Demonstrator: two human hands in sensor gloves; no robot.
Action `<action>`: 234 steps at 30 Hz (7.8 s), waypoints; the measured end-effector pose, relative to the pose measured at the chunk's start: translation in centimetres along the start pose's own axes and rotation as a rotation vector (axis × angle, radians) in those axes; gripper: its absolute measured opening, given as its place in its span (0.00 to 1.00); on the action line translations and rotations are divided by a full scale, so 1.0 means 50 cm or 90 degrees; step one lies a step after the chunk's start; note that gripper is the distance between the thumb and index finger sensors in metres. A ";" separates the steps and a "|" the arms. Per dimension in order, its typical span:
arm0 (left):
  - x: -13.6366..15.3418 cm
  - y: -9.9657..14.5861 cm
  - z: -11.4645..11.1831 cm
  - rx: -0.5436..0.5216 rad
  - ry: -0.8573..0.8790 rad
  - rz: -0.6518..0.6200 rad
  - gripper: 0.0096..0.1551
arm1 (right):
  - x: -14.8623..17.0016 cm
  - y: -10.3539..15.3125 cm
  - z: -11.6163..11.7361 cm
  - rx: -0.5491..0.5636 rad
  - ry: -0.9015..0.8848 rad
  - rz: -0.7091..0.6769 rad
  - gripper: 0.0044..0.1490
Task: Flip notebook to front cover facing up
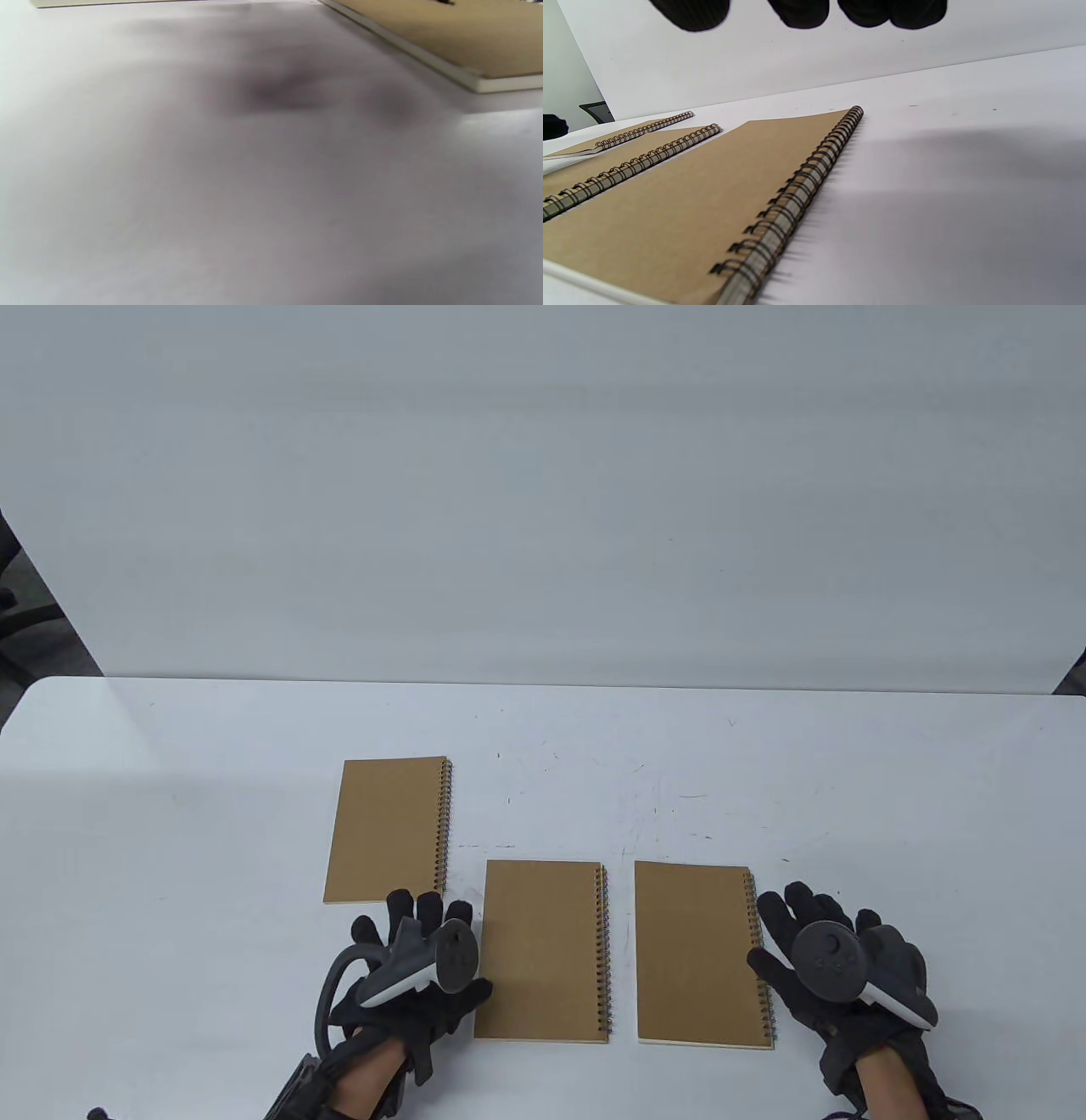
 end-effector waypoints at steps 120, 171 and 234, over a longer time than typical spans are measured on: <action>0.207 -0.298 0.122 0.027 0.287 0.204 0.70 | 0.006 -0.014 0.040 -0.105 0.004 0.014 0.44; -0.076 -0.005 0.121 -0.105 0.694 -0.017 0.54 | 0.001 -0.003 0.009 -0.040 -0.041 -0.014 0.44; 0.155 0.026 -0.001 -0.095 0.270 0.019 0.54 | -0.013 -0.073 0.036 -0.027 -0.174 0.244 0.53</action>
Point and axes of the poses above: the tracker on the back of each hand, its own x axis roughly to the little-finger side, its own y axis roughly from the fingertips to the wrist, z = x × y, the point moved 4 cm from there along -y, roughly from the wrist to the fingertips, and after that the axes turned 2 degrees about -z, right-handed, at the moved point
